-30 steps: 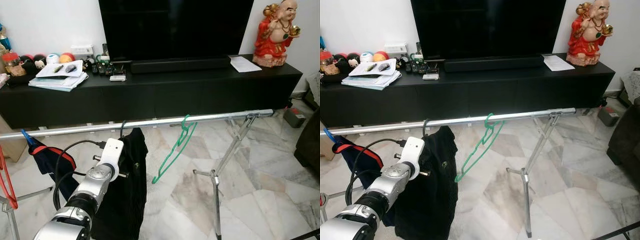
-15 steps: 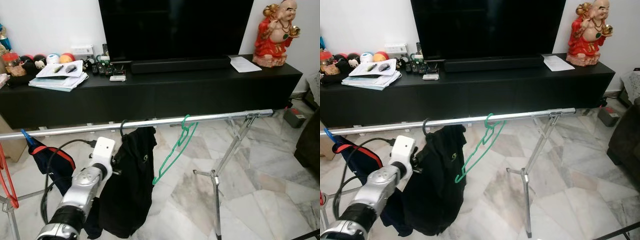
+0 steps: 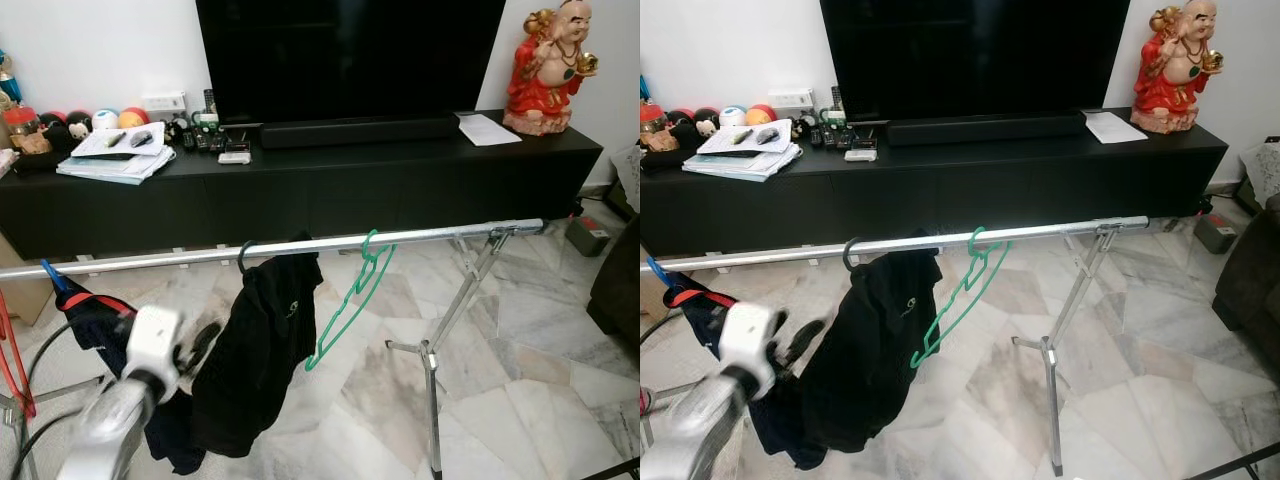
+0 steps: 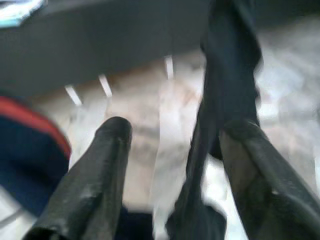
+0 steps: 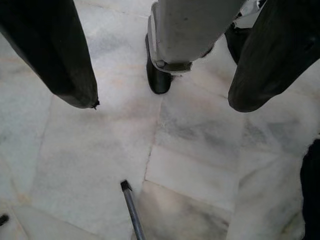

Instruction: Hang hanger

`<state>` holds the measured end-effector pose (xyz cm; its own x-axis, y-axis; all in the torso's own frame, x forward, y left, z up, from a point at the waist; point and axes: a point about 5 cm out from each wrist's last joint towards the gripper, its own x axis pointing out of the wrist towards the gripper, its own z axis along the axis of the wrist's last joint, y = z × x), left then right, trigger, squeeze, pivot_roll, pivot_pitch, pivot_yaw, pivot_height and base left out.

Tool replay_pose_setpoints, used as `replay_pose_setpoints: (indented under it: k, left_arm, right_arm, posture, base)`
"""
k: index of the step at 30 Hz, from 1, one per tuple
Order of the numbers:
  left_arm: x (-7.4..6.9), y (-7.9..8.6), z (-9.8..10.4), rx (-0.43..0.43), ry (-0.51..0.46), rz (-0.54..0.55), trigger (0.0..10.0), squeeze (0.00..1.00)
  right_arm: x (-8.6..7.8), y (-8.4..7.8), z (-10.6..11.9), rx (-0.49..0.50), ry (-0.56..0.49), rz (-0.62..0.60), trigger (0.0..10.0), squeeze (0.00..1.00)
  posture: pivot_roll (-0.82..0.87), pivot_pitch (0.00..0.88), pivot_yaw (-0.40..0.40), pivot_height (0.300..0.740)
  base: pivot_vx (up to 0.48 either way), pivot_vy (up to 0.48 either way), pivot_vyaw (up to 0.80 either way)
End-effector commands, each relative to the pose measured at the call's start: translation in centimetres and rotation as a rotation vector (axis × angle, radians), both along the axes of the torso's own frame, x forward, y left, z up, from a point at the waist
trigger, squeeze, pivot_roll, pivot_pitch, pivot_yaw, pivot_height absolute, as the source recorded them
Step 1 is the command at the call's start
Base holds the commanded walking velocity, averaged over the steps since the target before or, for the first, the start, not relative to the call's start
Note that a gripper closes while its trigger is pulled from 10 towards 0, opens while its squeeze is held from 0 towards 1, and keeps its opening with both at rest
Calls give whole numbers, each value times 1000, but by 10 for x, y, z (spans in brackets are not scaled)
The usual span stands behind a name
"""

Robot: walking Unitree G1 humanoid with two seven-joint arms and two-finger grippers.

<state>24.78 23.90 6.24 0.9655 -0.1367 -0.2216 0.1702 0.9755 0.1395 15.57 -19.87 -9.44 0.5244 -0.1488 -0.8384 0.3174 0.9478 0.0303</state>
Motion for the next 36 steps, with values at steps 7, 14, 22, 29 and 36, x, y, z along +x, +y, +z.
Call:
replay_pose_setpoints:
  k: [7,14,22,29,36]
  left_arm:
    - [-55,20,-59,122,284,-1,10000,0]
    - [-83,28,-110,90,541,153,10000,0]
    - [-89,15,-136,73,712,232,10000,0]
    - [-73,8,-134,114,713,186,10000,0]
    - [-70,7,-133,123,705,175,10000,0]
  right_arm:
    - [-5,0,-2,2,20,7,10000,0]
    - [-5,1,-2,12,20,9,10000,0]
    - [-3,4,-2,32,3,-10,10000,0]
    - [-1,4,-1,48,-11,-29,10000,0]
    - [-1,3,-1,35,1,-32,10000,0]
  posture:
    - [42,0,28,740]
    - [33,0,22,740]
    - [-7,0,16,740]
    - [-37,0,22,740]
    - [-34,0,20,740]
  base:
    - [0,0,0]
    - [0,0,0]
    - [0,0,0]
    - [0,0,0]
    - [0,0,0]
